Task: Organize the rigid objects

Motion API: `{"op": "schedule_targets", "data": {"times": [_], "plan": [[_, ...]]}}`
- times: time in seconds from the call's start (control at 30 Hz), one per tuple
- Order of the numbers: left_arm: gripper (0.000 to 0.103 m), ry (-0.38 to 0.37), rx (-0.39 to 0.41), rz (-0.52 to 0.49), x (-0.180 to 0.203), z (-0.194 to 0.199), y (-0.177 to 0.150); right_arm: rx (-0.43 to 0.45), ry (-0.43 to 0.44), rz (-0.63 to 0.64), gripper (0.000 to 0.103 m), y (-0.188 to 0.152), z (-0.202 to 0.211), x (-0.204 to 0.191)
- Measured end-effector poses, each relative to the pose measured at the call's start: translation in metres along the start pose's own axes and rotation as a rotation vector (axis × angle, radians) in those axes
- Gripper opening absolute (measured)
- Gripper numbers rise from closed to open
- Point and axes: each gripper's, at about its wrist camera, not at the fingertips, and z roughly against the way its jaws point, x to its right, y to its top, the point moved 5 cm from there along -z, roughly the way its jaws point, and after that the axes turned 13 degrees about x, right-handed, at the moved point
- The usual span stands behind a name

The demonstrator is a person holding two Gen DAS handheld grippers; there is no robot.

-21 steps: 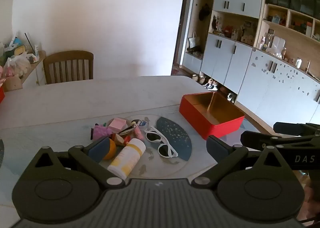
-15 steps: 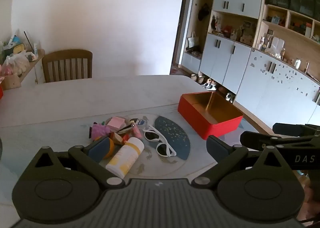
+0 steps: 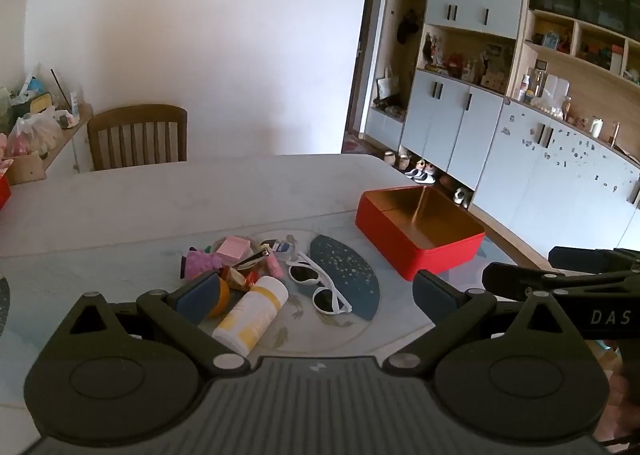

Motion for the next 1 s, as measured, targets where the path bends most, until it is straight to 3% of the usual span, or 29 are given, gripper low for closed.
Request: {"op": "schedule_targets", "data": {"times": [0.67, 1.0], "plan": [[0.103, 0.024, 0.005, -0.001, 0.003, 0.010, 0.012, 0.005, 0.012, -0.010, 0.103, 0.001, -0.002, 0.007], [0.103, 0.082, -0.043, 0.016, -0.013, -0.029, 0.005, -0.063, 0.092, 0.053, 0.103, -0.003, -0.044, -0.001]]}}
